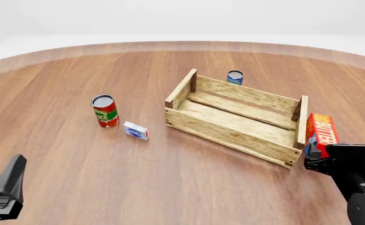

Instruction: Pick up the butter and put it in the tray.

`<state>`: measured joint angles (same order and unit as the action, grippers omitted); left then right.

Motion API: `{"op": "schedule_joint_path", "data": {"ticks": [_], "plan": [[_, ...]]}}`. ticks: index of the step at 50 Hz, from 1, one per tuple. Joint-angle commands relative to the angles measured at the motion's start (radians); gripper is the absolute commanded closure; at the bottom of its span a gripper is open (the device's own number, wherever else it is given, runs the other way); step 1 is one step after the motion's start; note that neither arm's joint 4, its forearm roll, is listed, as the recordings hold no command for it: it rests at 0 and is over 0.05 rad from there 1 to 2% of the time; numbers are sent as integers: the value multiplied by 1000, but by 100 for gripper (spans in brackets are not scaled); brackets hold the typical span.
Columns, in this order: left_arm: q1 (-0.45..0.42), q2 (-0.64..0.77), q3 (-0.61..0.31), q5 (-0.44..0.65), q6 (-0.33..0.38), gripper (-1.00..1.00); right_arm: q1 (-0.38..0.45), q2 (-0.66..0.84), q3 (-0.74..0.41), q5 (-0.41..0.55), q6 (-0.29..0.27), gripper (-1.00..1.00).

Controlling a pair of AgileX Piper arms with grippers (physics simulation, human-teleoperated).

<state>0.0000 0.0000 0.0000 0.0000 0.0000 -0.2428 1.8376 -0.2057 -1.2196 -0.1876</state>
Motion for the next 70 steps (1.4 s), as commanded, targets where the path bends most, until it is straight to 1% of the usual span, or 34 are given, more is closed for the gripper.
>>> {"op": "schedule_joint_path", "data": {"ticks": [1,26,27,42,52,61,70], "plan": [[0,0,0,0,0,-100,0,17,-13,0,1,-100],[0,0,0,0,0,-100,5,33,-24,0,4,-100],[0,0,0,0,0,-100,6,24,-20,0,5,100],[0,0,0,0,0,-100,2,-23,1,1,25,100],[0,0,0,0,0,-100,-8,-95,32,4,45,100],[0,0,0,0,0,-100,-4,-206,52,53,59,100],[0,0,0,0,0,-100,-2,-351,74,138,70,100]]}}
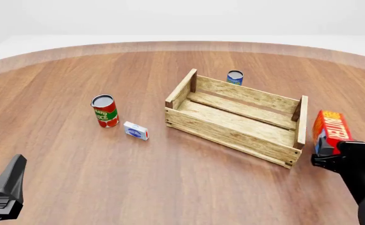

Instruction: Pick up the butter and put it in the tray.

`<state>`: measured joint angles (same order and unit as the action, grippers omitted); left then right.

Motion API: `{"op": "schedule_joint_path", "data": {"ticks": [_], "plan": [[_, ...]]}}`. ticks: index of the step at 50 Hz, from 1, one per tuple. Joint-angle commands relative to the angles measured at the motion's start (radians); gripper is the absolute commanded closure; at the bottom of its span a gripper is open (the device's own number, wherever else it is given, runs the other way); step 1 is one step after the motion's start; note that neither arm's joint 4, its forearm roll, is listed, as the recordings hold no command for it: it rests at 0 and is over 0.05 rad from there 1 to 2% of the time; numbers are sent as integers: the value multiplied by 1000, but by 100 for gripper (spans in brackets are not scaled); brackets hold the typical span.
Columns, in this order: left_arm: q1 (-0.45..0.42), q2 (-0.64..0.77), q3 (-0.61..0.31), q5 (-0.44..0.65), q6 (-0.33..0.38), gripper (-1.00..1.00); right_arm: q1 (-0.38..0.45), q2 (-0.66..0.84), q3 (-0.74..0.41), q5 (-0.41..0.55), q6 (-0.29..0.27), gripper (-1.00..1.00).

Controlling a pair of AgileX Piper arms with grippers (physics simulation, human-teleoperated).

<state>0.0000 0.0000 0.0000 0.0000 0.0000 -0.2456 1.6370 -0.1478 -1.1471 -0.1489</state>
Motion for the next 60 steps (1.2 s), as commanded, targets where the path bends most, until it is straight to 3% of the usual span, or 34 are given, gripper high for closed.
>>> {"op": "schedule_joint_path", "data": {"ticks": [1,38,60], "plan": [[0,0,0,0,0,-100,0,-163,20,71,31,100],[0,0,0,0,0,-100,30,-728,4,533,49,100],[0,0,0,0,0,-100,86,-903,-82,757,22,100]]}}
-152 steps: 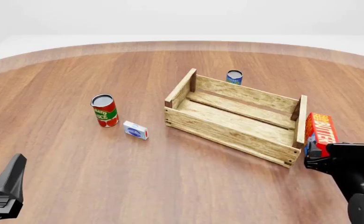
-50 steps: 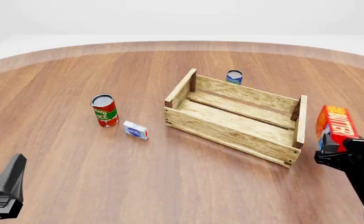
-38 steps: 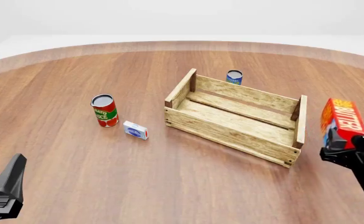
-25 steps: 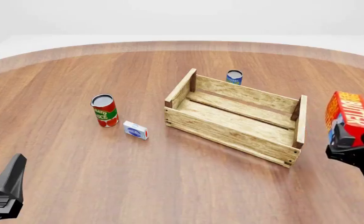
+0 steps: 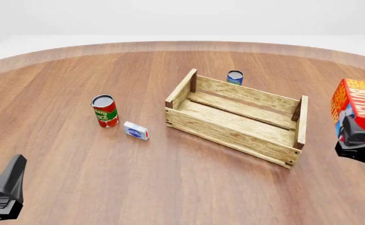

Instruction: Pick up the butter and put it in the tray.

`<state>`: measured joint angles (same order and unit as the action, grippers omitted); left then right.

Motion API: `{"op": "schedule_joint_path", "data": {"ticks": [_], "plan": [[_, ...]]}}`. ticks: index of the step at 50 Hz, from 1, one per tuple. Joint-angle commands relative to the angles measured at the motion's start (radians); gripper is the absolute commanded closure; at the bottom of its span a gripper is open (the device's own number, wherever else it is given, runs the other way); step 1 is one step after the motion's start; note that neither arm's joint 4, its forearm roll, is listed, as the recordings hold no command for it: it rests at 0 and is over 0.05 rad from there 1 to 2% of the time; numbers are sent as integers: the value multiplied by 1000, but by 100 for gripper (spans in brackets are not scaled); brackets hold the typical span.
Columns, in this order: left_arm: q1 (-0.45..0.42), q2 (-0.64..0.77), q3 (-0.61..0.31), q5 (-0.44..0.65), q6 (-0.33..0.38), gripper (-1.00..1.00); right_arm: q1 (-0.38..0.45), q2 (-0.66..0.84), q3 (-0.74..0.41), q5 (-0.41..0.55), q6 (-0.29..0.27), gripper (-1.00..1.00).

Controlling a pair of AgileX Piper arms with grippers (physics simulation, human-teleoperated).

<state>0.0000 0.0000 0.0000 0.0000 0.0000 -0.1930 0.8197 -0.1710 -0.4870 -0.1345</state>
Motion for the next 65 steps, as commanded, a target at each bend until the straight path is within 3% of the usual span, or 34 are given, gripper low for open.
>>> {"op": "schedule_joint_path", "data": {"ticks": [1,26,65], "plan": [[0,0,0,0,0,-100,38,-89,-63,104,7,100],[0,0,0,0,0,-100,156,-46,-168,165,-12,100],[0,0,0,0,0,-100,314,146,-222,60,-40,100]]}}
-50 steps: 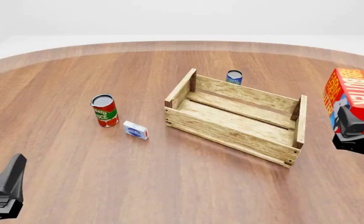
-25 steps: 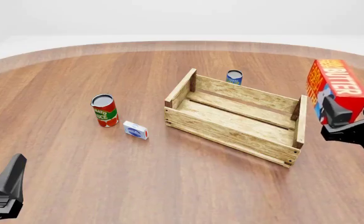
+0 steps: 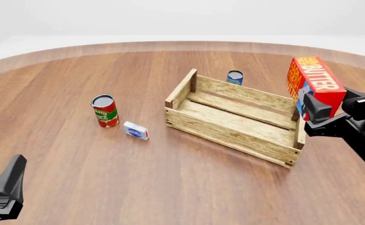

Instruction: Pick up the butter and put it in the tray.

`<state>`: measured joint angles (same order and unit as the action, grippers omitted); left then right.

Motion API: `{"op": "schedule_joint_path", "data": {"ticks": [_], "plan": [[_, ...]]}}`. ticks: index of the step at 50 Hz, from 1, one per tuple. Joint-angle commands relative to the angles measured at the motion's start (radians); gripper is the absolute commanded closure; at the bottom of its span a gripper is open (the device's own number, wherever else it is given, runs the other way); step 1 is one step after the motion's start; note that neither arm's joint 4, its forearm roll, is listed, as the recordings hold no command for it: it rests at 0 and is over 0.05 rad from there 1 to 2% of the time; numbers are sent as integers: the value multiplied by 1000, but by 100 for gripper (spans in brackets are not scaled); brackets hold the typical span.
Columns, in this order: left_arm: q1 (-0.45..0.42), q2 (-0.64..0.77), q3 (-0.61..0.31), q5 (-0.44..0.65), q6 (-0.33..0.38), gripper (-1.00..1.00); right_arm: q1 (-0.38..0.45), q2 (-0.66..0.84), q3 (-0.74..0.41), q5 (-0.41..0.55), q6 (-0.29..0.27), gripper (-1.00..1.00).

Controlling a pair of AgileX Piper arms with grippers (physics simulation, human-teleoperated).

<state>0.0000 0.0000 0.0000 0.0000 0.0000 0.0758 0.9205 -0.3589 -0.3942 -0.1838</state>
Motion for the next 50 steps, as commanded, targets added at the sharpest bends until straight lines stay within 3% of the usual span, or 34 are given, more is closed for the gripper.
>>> {"op": "schedule_joint_path", "data": {"ticks": [1,50], "plan": [[0,0,0,0,0,-100,48,51,-35,-36,10,100],[0,0,0,0,0,-100,147,338,-118,-187,7,100]]}}
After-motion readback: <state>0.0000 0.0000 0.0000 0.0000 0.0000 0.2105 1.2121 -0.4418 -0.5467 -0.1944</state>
